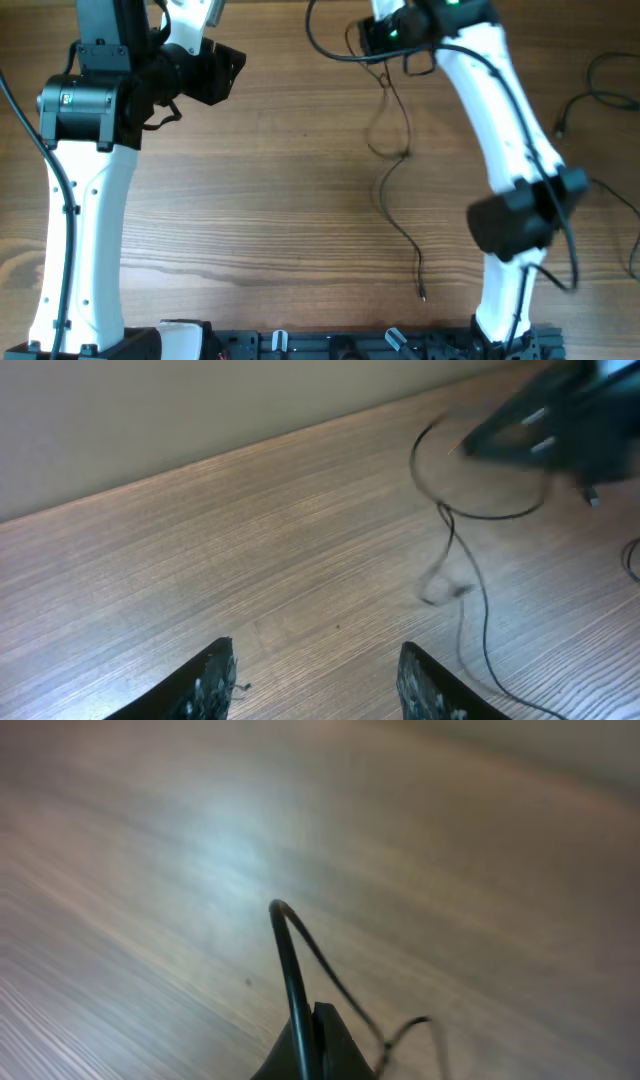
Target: Untangle cables
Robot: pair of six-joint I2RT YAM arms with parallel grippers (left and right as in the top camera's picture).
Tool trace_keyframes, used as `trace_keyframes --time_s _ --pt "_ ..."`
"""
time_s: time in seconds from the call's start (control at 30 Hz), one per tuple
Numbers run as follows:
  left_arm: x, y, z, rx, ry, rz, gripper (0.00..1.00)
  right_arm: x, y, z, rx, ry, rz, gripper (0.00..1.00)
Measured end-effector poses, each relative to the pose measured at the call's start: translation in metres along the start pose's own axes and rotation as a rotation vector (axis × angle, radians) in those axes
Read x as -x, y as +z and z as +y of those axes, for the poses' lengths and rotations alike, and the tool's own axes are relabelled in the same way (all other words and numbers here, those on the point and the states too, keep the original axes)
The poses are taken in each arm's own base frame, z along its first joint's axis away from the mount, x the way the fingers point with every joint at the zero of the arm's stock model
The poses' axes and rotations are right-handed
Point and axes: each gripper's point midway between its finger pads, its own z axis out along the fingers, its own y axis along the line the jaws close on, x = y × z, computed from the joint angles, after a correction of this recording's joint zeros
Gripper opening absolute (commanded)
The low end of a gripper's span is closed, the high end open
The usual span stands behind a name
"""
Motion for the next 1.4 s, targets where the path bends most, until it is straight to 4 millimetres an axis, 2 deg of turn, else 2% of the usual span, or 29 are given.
trace_keyframes --time_s 0.1,0.17,0.23,0.33,0.57,0.83,0.97,1.2,1.4 --pt "-0.001 0.000 0.000 -0.001 -0.001 0.003 0.53 0.024 -0.049 0.002 -0.040 -0.009 -0.124 0.04" --pt "-0.001 0.000 0.000 -0.001 -0.002 0.006 0.53 0.031 -0.073 -0.001 -0.070 -0.007 -0.171 0.04" --pt "-0.002 0.000 -0.001 -0.002 -0.004 0.010 0.53 0.028 -0.091 -0.006 -0.092 0.011 -0.180 0.04" --pt "-0.002 0.000 -0.001 -0.002 -0.003 0.010 0.53 0.014 -0.102 -0.014 -0.120 0.050 -0.135 0.04" --pt "-0.003 0.000 -0.001 -0.002 -0.004 0.010 0.53 -0.017 -0.099 -0.022 -0.151 0.113 -0.014 0.04" --pt "-0.002 0.000 -0.001 -0.002 -0.003 0.010 0.53 -0.063 -0.102 -0.028 -0.221 0.272 0.158 0.04" --pt "-0.002 0.000 -0.001 -0.002 -0.003 0.010 0.53 -0.077 -0.098 -0.033 -0.256 0.332 0.206 0.05" --pt "-0.003 0.000 -0.001 -0.002 -0.004 0.010 0.53 -0.116 -0.067 -0.040 -0.309 0.437 0.329 0.05" --pt "-0.003 0.000 -0.001 -0.002 -0.004 0.010 0.53 -0.149 -0.035 -0.035 -0.323 0.469 0.424 0.05"
